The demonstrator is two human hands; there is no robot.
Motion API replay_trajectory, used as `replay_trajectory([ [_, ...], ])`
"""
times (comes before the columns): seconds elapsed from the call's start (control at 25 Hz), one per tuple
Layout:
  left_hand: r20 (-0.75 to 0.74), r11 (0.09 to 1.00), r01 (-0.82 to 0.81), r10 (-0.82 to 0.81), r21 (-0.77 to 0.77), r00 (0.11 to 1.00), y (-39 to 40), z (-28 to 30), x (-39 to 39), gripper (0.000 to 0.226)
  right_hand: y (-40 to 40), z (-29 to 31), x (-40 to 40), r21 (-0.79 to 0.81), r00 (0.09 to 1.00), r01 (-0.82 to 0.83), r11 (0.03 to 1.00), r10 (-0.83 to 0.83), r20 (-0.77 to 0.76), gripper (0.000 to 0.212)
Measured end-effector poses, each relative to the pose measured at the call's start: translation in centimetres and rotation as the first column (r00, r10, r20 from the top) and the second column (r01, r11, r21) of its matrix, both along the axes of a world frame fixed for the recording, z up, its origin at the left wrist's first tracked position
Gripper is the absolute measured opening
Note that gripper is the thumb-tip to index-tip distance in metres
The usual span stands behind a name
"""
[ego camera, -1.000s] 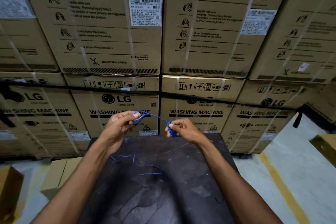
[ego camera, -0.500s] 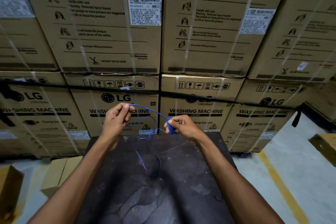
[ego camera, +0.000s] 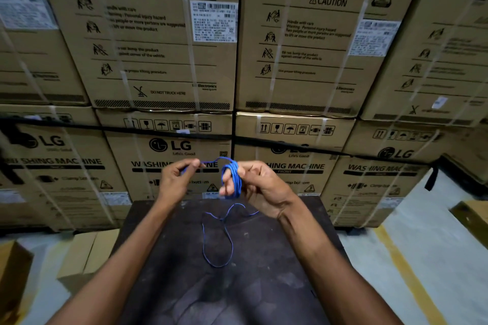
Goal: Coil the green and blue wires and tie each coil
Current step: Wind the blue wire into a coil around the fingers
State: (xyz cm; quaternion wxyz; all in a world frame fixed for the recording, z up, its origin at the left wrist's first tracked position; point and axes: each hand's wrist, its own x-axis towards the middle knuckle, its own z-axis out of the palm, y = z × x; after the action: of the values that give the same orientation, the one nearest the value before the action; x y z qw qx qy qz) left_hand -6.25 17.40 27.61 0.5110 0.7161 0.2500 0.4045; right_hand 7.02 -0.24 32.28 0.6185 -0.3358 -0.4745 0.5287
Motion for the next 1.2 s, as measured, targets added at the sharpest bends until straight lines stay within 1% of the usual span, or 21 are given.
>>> replay_trajectory([
  [0.12,-0.051,0.998,0.058,-0.059,-0.016,0.997,-3.8,-1.4,-0.6,0.025,1.1,2.3,0.5,0.096,0.977,0.208,0.973,-0.202,-0.068,0.028],
  [0.2,-0.044,0.995,0.078,-0.075,0.055,0.996,-6.0,-1.5,-1.4,0.022,2.1,2.7,1.0,0.107,0.935,0.341,0.934,-0.326,-0.14,0.029],
  [0.28,-0.062,0.981,0.142,-0.134,0.135,0.989,-7.5,-1.5,-2.0,0.025,3.1,2.4,1.1,0.113,0.897,0.428,0.897,-0.407,-0.173,0.028],
  [0.32,-0.096,0.973,0.156,-0.142,0.167,0.985,-7.9,-1.3,-2.3,0.028,3.5,2.1,1.1,0.121,0.884,0.463,0.878,-0.448,-0.133,0.027],
  [0.36,-0.129,0.967,0.143,-0.117,0.21,0.985,-8.3,-1.1,-2.7,0.028,3.7,1.7,1.2,0.133,0.867,0.497,0.857,-0.495,-0.049,0.026],
  [0.44,-0.161,0.955,0.072,-0.026,0.287,0.987,-8.6,-0.2,-3.8,0.026,3.8,1.3,1.6,0.173,0.802,0.552,0.816,-0.576,0.158,0.026],
  [0.52,-0.163,0.936,-0.014,0.076,0.353,0.984,-8.8,1.4,-4.9,0.024,3.4,1.2,2.2,0.201,0.735,0.561,0.803,-0.595,0.325,0.025],
  [0.6,-0.189,0.906,-0.065,0.157,0.417,0.969,-8.3,3.5,-5.7,0.022,2.8,1.3,2.5,0.232,0.677,0.509,0.829,-0.552,0.487,0.023],
  [0.68,-0.201,0.876,-0.075,0.192,0.477,0.96,-7.2,5.6,-5.9,0.02,2.1,1.3,2.3,0.236,0.589,0.439,0.867,-0.476,0.653,0.023],
  [0.72,-0.197,0.868,-0.06,0.178,0.493,0.964,-6.5,6.7,-5.9,0.018,1.8,1.4,2.0,0.219,0.565,0.402,0.889,-0.429,0.705,0.024],
  [0.8,-0.181,0.876,0.011,0.087,0.482,0.98,-5.0,8.5,-5.4,0.014,1.3,1.8,1.4,0.178,0.544,0.314,0.933,-0.33,0.771,0.026],
  [0.84,-0.168,0.889,0.053,0.027,0.454,0.985,-4.4,9.1,-5.0,0.011,1.1,2.3,1.1,0.157,0.544,0.258,0.953,-0.277,0.792,0.027],
  [0.88,-0.148,0.91,0.102,-0.045,0.402,0.988,-4.0,9.7,-4.5,0.009,0.9,2.7,0.8,0.127,0.58,0.193,0.973,-0.218,0.785,0.028],
  [0.96,-0.073,0.945,0.171,-0.156,0.278,0.985,-3.2,10.3,-3.2,0.008,0.4,3.5,0.6,0.072,0.717,0.083,0.994,-0.11,0.689,0.029],
  [1.04,-0.009,0.969,0.196,-0.197,0.151,0.98,-2.9,10.1,-2.3,0.01,-0.1,4.0,0.0,0.03,0.838,0.031,0.999,-0.043,0.544,0.03],
  [1.12,0.057,0.973,0.23,-0.229,-0.005,0.972,-3.2,9.0,-1.8,0.013,-0.4,4.4,-0.8,0.01,0.944,0.016,1.0,-0.018,0.329,0.031],
  [1.2,0.131,0.963,0.243,-0.227,-0.115,0.965,-4.3,7.9,-1.4,0.014,-0.3,4.8,-1.6,0.048,0.989,0.063,0.997,-0.069,0.134,0.03],
])
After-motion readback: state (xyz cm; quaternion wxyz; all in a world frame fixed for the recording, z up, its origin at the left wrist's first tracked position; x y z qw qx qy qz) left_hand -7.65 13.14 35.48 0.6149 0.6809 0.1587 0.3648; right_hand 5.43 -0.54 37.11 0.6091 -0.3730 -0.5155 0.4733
